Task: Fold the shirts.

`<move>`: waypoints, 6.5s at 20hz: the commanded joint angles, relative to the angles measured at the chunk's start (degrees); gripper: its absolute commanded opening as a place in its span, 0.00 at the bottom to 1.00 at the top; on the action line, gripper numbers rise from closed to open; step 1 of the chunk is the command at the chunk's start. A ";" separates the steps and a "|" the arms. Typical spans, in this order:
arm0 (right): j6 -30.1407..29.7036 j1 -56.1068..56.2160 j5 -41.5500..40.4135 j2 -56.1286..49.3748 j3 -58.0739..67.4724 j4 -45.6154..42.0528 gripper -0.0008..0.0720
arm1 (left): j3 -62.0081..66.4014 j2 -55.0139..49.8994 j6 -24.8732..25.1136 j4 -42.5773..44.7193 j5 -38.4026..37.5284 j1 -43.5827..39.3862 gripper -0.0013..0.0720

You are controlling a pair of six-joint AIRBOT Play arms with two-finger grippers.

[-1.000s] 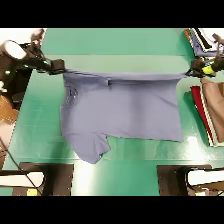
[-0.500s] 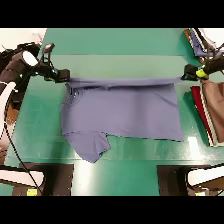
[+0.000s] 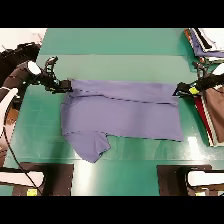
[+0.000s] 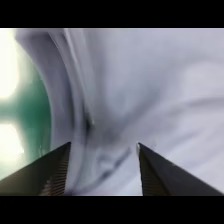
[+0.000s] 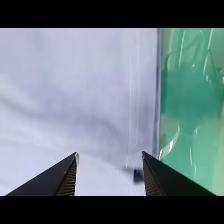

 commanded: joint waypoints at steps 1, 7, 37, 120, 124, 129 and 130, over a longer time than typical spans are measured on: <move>0.02 -1.46 0.81 7.19 -5.09 -0.15 0.64 | -4.42 7.85 -0.98 1.66 -4.98 0.00 0.68; 0.02 -4.96 0.76 21.31 -14.99 0.09 0.63 | -31.04 30.25 -7.65 0.72 -11.06 -0.17 0.68; -1.66 -26.77 10.62 28.81 -40.15 2.38 0.63 | -44.39 42.71 -4.44 -16.94 -2.91 -0.17 0.06; -8.76 12.17 7.67 8.48 17.46 25.57 0.03 | 11.02 -18.32 0.98 -23.12 13.07 -32.33 0.06; -8.72 16.94 6.27 8.48 19.28 25.64 0.03 | 11.02 -18.49 1.05 -22.82 13.00 -32.30 0.06; -8.79 21.99 3.45 8.37 21.27 25.59 0.03 | 11.78 -18.10 0.76 -22.73 11.43 -31.08 0.06; -8.81 23.04 2.86 8.33 21.59 25.57 0.03 | 12.11 -17.18 0.79 -22.56 10.49 -29.92 0.06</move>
